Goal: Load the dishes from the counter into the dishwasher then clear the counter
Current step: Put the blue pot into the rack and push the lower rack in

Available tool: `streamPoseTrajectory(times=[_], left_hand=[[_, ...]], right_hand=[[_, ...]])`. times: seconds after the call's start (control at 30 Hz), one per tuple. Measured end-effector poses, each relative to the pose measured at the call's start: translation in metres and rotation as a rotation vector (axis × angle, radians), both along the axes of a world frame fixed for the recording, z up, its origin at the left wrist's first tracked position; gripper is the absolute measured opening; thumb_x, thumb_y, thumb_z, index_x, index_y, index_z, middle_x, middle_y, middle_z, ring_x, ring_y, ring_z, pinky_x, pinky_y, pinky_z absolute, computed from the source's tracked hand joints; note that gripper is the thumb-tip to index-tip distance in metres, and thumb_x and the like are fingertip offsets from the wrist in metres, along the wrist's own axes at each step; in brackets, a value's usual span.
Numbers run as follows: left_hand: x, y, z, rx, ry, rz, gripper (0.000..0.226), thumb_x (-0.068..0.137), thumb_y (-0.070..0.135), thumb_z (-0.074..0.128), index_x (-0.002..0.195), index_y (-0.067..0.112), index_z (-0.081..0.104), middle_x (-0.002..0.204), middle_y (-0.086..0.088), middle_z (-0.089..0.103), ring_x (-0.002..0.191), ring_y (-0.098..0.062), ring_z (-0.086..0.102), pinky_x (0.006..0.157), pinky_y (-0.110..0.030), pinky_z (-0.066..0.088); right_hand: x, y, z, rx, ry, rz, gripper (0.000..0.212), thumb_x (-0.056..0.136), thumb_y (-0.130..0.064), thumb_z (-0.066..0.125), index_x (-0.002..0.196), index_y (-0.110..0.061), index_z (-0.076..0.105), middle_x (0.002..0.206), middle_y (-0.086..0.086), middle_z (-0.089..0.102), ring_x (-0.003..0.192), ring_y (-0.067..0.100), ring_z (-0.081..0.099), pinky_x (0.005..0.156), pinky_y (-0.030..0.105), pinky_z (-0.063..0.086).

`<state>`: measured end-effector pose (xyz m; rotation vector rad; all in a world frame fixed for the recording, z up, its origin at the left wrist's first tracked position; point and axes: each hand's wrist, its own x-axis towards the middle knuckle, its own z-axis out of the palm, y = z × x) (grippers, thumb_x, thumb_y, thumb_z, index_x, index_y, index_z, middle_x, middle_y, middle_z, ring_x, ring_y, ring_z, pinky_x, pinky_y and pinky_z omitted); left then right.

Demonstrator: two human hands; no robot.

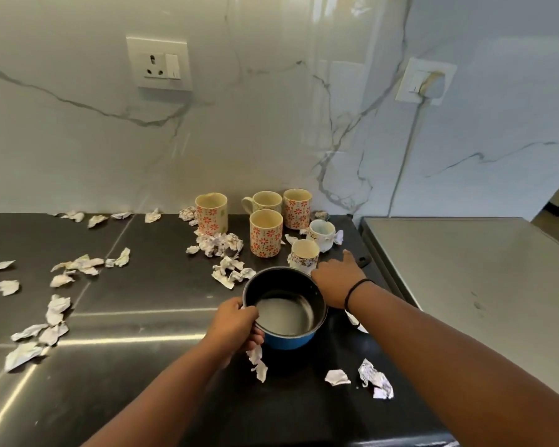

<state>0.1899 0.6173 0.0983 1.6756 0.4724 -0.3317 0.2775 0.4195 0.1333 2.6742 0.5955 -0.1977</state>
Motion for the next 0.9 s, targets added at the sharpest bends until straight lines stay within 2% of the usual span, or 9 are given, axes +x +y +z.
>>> streamPoseTrajectory(times=[0.1,0.23,0.3,0.4,0.5,0.67,0.77,0.83,0.9], left_hand=[[0.002,0.005,0.013,-0.049,-0.079,-0.005,0.022,0.093,0.001,0.042,0.109,0.01,0.055,0.051,-0.011,0.056,0.039,-0.017,0.053,0.038,-0.024,0.044],[0.005,0.019,0.049,-0.125,-0.252,-0.066,0.026,0.093,0.003,0.045,0.116,0.011,0.056,0.054,-0.013,0.054,0.04,-0.017,0.051,0.038,-0.024,0.042],[0.008,0.021,0.07,-0.141,-0.376,-0.089,0.024,0.095,0.009,0.05,0.115,0.019,0.058,0.055,-0.011,0.055,0.042,-0.015,0.051,0.039,-0.024,0.042],[0.016,0.014,0.102,-0.19,-0.588,-0.092,0.016,0.096,0.026,0.054,0.107,0.019,0.064,0.053,-0.005,0.056,0.042,-0.012,0.052,0.038,-0.019,0.039],[0.021,-0.017,0.124,-0.308,-0.698,-0.107,0.026,0.098,0.036,0.048,0.09,0.018,0.065,0.05,-0.001,0.052,0.041,-0.01,0.048,0.037,-0.018,0.035],[0.0,-0.103,0.116,-0.542,-0.527,-0.28,0.033,0.097,0.048,0.04,0.088,0.024,0.062,0.064,0.006,0.065,0.054,-0.007,0.057,0.055,-0.024,0.04],[-0.033,-0.176,0.101,-0.58,-0.372,-0.583,0.038,0.091,0.055,0.045,0.094,0.021,0.06,0.089,-0.001,0.067,0.083,-0.018,0.062,0.071,-0.031,0.045],[-0.063,-0.227,0.09,-0.623,-0.269,-0.785,0.057,0.084,0.067,0.04,0.104,0.018,0.06,0.107,-0.003,0.066,0.101,-0.023,0.06,0.083,-0.034,0.044],[-0.091,-0.27,0.081,-0.691,-0.127,-0.894,0.078,0.076,0.078,0.029,0.112,0.016,0.06,0.115,-0.006,0.064,0.111,-0.027,0.058,0.095,-0.041,0.041]], right_hand=[[-0.008,0.0,0.01,0.006,-0.073,0.04,0.022,0.09,-0.033,0.055,0.108,-0.02,0.057,0.109,0.003,0.061,0.107,0.026,0.057,0.102,0.055,0.027],[-0.021,-0.01,0.036,0.106,-0.231,0.019,0.022,0.096,-0.018,0.045,0.117,-0.018,0.052,0.12,0.005,0.057,0.113,0.028,0.055,0.099,0.049,0.035],[-0.03,-0.017,0.054,0.202,-0.251,-0.004,0.026,0.092,-0.013,0.05,0.117,-0.019,0.051,0.119,0.004,0.056,0.109,0.027,0.057,0.092,0.043,0.044],[-0.053,-0.032,0.084,0.371,-0.283,-0.072,0.027,0.086,-0.01,0.057,0.112,-0.021,0.053,0.113,0.003,0.056,0.098,0.025,0.059,0.083,0.04,0.05],[-0.094,-0.064,0.112,0.503,-0.348,-0.246,0.023,0.085,-0.009,0.055,0.106,-0.02,0.055,0.105,0.002,0.056,0.092,0.023,0.057,0.079,0.039,0.05],[-0.173,-0.113,0.124,0.74,-0.415,-0.558,0.028,0.084,-0.008,0.053,0.108,-0.019,0.061,0.103,0.004,0.059,0.092,0.025,0.059,0.075,0.034,0.046],[-0.219,-0.136,0.118,1.012,-0.46,-0.698,0.028,0.086,-0.009,0.06,0.112,-0.02,0.063,0.1,0.001,0.065,0.076,0.004,0.063,0.066,0.019,0.047],[-0.251,-0.152,0.112,1.176,-0.477,-0.814,0.027,0.088,-0.013,0.063,0.114,-0.023,0.062,0.094,-0.005,0.068,0.062,0.0,0.063,0.053,0.009,0.043],[-0.278,-0.17,0.104,1.281,-0.523,-0.93,0.026,0.087,-0.017,0.065,0.112,-0.025,0.064,0.094,-0.006,0.071,0.073,0.008,0.067,0.064,0.016,0.048]])
